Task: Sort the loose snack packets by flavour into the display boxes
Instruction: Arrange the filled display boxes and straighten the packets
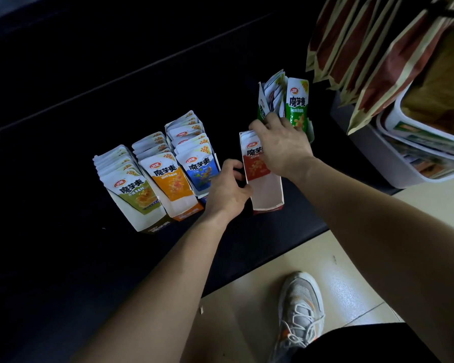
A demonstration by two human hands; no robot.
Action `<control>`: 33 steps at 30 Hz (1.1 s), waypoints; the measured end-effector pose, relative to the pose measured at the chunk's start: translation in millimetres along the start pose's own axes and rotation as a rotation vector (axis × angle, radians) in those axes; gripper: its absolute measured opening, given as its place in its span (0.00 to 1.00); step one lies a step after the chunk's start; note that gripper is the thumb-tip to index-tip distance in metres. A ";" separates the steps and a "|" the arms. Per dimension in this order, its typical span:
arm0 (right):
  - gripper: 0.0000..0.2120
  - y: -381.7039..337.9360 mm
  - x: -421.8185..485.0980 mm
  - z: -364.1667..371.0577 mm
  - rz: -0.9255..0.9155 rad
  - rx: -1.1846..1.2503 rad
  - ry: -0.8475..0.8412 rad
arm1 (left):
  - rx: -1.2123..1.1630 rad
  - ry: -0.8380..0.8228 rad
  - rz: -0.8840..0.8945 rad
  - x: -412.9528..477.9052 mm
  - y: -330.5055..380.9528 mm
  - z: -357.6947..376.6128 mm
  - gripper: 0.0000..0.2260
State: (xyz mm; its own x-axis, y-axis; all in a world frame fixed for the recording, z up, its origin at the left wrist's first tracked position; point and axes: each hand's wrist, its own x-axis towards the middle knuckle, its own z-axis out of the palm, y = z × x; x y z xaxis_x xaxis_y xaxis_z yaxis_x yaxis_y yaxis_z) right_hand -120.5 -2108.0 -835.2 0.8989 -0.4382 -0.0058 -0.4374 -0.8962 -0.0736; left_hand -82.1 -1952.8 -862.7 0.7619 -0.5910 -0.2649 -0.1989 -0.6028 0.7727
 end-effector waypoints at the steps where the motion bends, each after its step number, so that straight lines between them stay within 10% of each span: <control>1: 0.31 0.3 0.4 0.7 0.000 -0.004 0.006 | -0.005 -0.002 0.002 -0.3 0.4 0.1 0.20; 33: 0.23 -16.2 -25.0 -12.8 0.134 0.090 0.278 | -0.126 0.005 -0.040 -5.2 6.1 5.8 0.15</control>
State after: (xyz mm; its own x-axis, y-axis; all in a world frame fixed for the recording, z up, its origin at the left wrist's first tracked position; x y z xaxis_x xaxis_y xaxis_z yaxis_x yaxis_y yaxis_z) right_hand -136.2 -2083.4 -821.1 0.7861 -0.5650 0.2507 -0.5362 -0.8251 -0.1782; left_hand -90.9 -1956.5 -860.0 0.7709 -0.5650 -0.2939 -0.0899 -0.5534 0.8280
